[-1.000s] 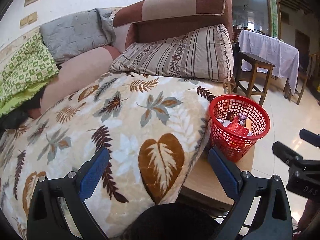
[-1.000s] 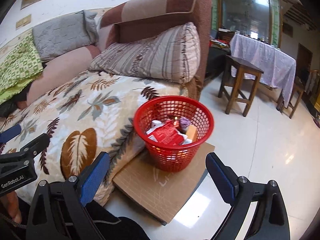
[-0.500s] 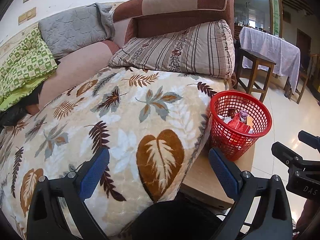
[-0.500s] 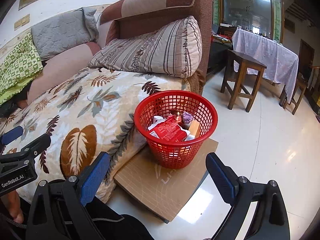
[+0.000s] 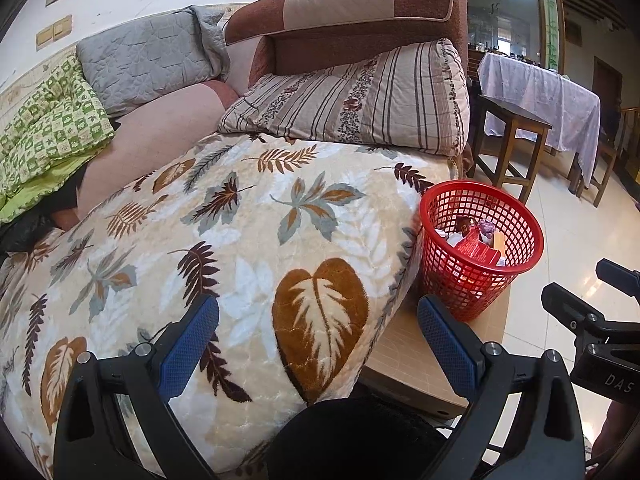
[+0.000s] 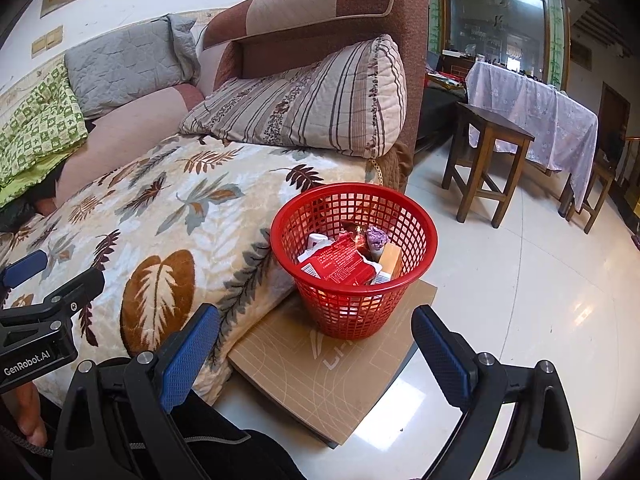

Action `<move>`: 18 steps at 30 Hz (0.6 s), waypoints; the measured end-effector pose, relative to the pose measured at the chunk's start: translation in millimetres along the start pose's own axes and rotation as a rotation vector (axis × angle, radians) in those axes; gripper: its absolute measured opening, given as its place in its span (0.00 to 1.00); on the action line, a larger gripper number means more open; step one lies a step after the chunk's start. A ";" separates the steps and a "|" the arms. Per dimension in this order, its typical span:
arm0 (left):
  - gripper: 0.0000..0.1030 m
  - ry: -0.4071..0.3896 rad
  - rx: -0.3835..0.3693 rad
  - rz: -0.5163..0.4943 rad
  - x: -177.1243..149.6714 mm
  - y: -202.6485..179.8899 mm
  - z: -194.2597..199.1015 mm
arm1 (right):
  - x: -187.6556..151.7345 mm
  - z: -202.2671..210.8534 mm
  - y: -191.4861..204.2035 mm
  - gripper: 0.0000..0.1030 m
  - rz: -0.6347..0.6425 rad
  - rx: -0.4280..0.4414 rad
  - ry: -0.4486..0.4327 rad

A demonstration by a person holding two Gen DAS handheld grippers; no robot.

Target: Collect trash

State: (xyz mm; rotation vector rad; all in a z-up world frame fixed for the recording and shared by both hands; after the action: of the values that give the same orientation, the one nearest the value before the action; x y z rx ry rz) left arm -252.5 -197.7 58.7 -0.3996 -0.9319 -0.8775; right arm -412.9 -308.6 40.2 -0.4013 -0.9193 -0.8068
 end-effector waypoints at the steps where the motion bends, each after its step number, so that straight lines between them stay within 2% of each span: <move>1: 0.96 0.000 0.000 0.000 0.0 0.0 0.0 | 0.0 0.0 0.2 0.96 0.000 0.000 0.000; 18: 0.96 0.001 -0.002 0.001 -0.4 -1.8 0.2 | -1.9 -0.2 -3.4 0.96 -0.002 -0.011 0.006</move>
State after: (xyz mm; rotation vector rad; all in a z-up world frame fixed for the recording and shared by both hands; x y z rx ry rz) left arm -254.1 -198.5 58.4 -0.4013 -0.9299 -0.8772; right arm -416.1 -310.1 38.4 -0.4072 -0.9097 -0.8146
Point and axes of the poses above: each gripper's, at about its wrist camera, not at the fingertips, and z roughly against the way its jaws point, y to its left, x to its top, the point moved 9 cm from there along -z, roughly the way its jaws point, and after that the axes turned 6 degrees about -y, right-handed, at the moved point
